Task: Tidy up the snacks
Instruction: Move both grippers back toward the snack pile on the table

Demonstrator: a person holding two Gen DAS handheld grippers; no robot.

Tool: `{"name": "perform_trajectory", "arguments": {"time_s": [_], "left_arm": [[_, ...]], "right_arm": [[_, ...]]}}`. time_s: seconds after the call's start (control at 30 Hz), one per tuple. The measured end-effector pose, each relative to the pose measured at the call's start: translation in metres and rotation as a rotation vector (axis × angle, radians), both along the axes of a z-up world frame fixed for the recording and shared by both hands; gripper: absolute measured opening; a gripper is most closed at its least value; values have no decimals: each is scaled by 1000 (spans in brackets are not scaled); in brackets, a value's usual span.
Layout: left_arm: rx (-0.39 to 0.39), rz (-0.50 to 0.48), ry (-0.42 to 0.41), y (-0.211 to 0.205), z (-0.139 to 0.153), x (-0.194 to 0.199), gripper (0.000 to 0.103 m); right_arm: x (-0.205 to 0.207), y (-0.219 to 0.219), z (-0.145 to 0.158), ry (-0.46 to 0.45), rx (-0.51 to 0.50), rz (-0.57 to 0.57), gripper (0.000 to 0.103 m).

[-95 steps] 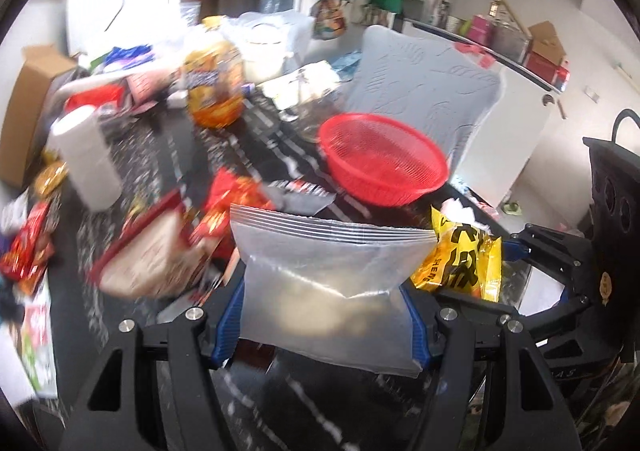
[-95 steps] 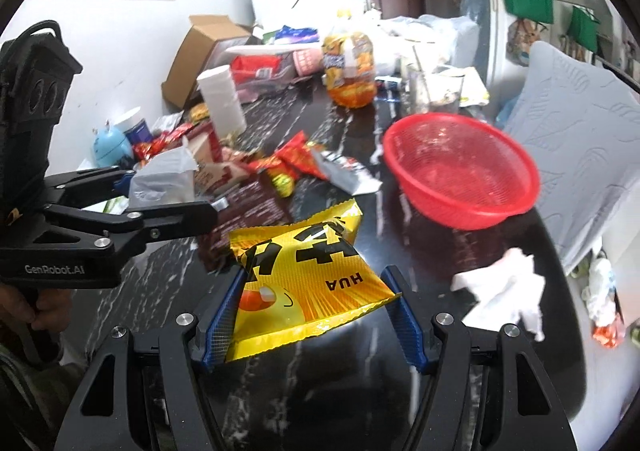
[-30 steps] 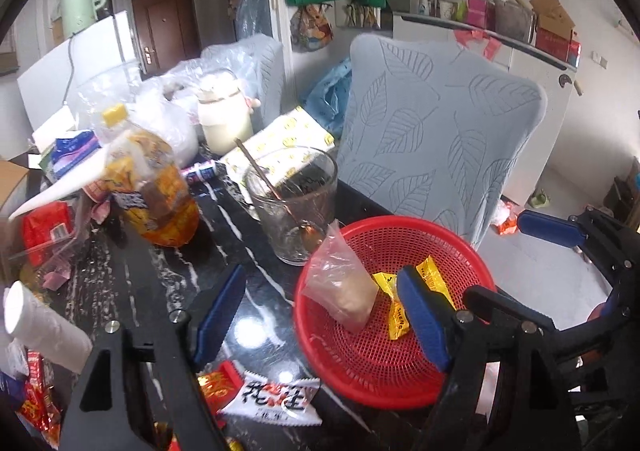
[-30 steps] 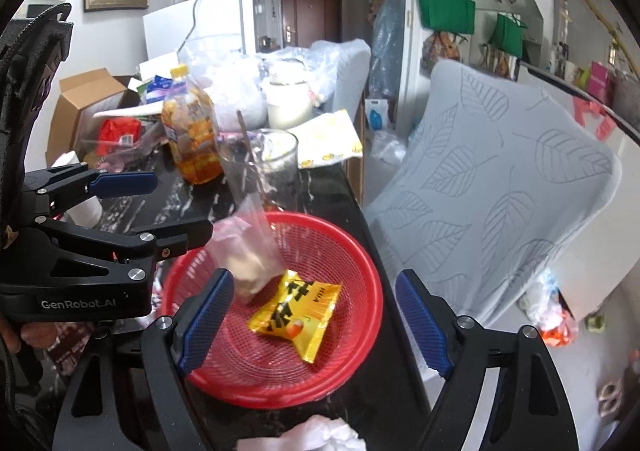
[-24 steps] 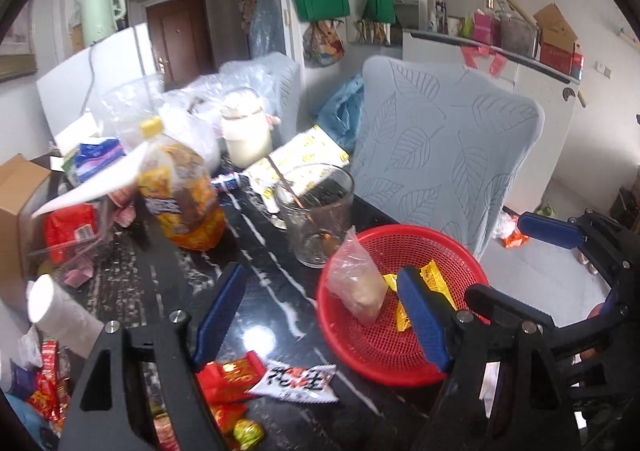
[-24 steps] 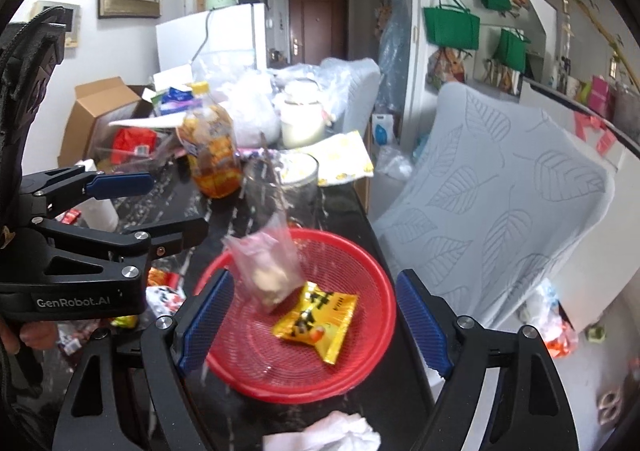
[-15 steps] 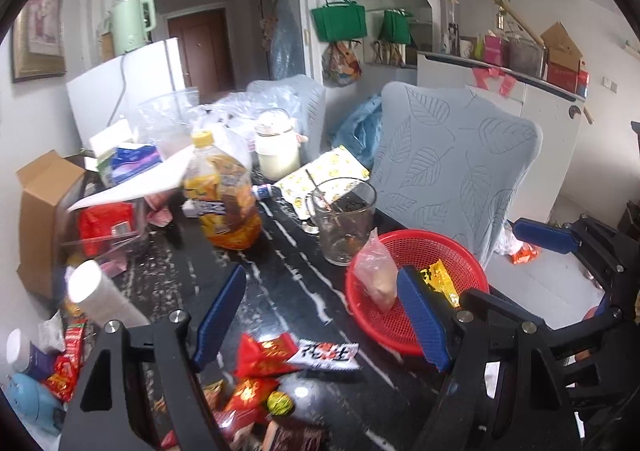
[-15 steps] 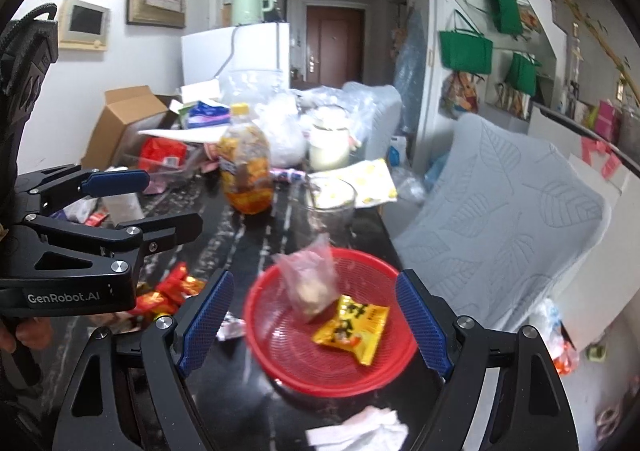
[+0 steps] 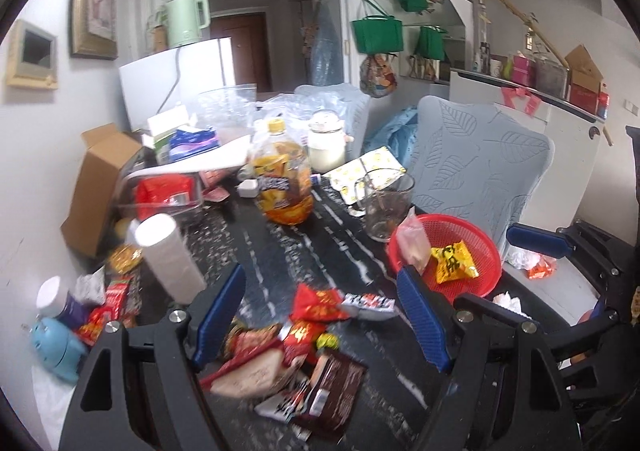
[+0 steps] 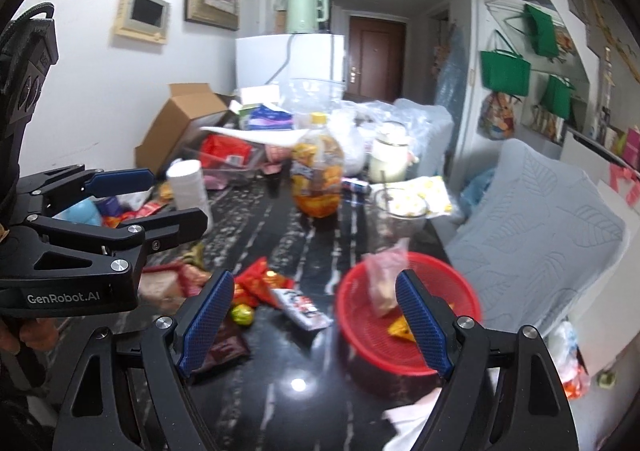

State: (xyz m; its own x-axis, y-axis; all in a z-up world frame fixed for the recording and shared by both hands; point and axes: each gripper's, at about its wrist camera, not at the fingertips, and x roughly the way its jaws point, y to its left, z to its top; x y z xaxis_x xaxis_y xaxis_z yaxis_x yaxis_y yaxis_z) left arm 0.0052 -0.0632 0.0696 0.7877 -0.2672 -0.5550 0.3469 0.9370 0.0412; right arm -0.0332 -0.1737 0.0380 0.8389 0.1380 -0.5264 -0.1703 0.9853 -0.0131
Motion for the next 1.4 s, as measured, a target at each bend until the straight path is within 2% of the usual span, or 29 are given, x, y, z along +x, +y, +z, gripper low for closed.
{"name": "perform_trajectory", "arguments": {"time_s": [0.27, 0.63, 1.07, 1.4], "left_arm": [[-4, 70, 4, 37, -7, -23, 77], [-14, 132, 52, 73, -26, -42, 77], [-48, 160, 164, 99, -73, -31, 77], [-15, 184, 191, 105, -104, -19, 77]], "right_arm": [[-7, 37, -7, 14, 18, 100, 84], [-6, 74, -26, 68, 52, 203, 84], [9, 98, -65, 173, 54, 243, 84], [30, 102, -105, 288, 67, 217, 84]]}}
